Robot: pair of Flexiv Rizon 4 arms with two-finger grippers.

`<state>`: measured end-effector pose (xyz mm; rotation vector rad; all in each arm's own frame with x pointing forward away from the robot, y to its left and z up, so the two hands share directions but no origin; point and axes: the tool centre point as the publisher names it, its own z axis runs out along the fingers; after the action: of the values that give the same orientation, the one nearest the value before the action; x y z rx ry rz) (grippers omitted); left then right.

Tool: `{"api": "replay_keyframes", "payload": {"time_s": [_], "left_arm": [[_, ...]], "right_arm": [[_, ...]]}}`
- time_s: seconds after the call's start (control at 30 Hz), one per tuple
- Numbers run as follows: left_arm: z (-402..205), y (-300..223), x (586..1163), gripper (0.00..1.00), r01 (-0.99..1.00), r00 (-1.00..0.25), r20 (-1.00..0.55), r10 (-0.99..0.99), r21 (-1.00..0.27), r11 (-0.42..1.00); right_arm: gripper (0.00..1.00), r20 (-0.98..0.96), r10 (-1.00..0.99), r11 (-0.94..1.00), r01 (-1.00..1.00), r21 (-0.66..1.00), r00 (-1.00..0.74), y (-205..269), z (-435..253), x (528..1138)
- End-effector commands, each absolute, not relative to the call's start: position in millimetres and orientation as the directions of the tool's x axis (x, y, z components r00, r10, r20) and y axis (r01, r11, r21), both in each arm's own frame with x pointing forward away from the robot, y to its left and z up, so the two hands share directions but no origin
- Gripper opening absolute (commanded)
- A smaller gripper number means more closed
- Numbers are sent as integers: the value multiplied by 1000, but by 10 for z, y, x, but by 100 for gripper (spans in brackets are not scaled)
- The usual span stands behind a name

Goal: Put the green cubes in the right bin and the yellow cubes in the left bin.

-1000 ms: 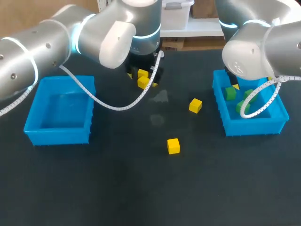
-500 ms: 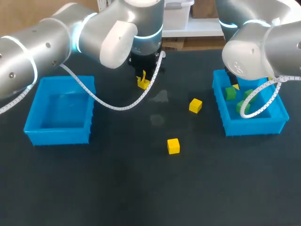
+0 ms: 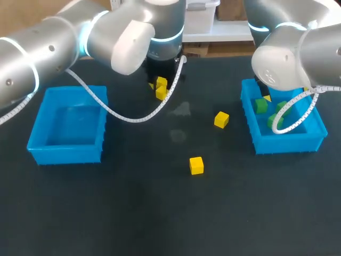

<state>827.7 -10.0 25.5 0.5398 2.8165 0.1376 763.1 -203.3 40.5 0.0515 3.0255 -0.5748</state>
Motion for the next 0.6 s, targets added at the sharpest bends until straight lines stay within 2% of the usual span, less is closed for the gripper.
{"api": "replay_keyframes", "payload": {"time_s": [0.03, 0.27, 0.6], "left_arm": [[416, -33, 8153, 100, 356, -885, -274, 377, 125, 926], [589, 9, 7967, 100, 359, -882, -286, 375, 109, 927], [640, 23, 7986, 100, 323, -882, -336, 331, 79, 943]], "right_arm": [[100, -70, 20, 931, 44, -363, -997, -2041, 408, 7615], [100, -70, 20, 931, 44, -363, -997, -2041, 408, 7615], [100, -70, 20, 931, 44, -363, -997, -2041, 408, 7615]]}}
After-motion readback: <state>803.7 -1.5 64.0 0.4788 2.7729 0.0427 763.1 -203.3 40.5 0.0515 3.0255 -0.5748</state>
